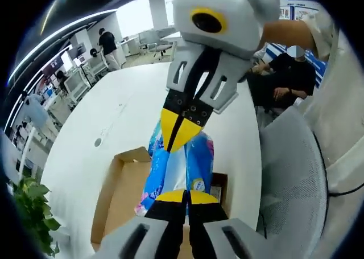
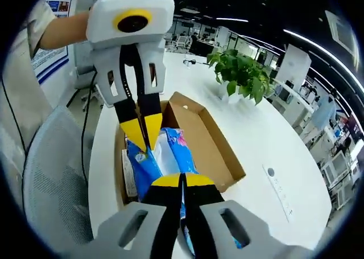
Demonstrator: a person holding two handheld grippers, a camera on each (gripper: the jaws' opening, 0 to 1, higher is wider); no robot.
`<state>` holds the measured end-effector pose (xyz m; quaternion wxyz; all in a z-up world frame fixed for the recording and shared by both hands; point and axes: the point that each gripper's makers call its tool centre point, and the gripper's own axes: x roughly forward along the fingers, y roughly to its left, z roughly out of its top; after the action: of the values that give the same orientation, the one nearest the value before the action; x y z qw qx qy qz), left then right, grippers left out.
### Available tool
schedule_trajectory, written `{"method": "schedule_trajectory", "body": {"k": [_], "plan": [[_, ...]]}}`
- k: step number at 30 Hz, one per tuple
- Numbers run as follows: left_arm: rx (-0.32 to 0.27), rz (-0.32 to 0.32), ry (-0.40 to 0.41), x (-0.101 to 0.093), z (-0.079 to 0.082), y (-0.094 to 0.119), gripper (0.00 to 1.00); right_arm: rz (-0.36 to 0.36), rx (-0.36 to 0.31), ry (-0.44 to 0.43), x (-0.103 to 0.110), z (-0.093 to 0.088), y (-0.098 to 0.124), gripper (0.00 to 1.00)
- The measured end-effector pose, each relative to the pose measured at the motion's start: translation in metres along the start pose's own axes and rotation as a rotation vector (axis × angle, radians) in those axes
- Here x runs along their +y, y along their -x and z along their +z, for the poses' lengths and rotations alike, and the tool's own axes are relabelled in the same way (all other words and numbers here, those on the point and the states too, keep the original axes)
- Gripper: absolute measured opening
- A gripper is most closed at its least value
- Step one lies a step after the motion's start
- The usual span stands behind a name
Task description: Operate the shoe box by opening the lid, removing the specified soft item, and placing it in the target area until the item is outside and the box remains undamaged.
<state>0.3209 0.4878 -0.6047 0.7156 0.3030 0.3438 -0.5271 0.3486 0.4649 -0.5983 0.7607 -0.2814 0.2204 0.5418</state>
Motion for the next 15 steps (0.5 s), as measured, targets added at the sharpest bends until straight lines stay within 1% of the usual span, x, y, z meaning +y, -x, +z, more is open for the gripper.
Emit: {"method": "schedule_trajectory", "body": {"k": [8, 15], "plan": [[-0.023, -0.012, -0.023, -0.004, 0.035, -0.011, 0.00, -0.037, 0.005, -0.021, -0.016, -0.017, 0.030, 0.00], [-0.037, -0.033, -0.059, -0.010, 0.067, -0.027, 0.00, -0.075, 0.013, -0.038, -0.030, -0.033, 0.052, 0.00]]}}
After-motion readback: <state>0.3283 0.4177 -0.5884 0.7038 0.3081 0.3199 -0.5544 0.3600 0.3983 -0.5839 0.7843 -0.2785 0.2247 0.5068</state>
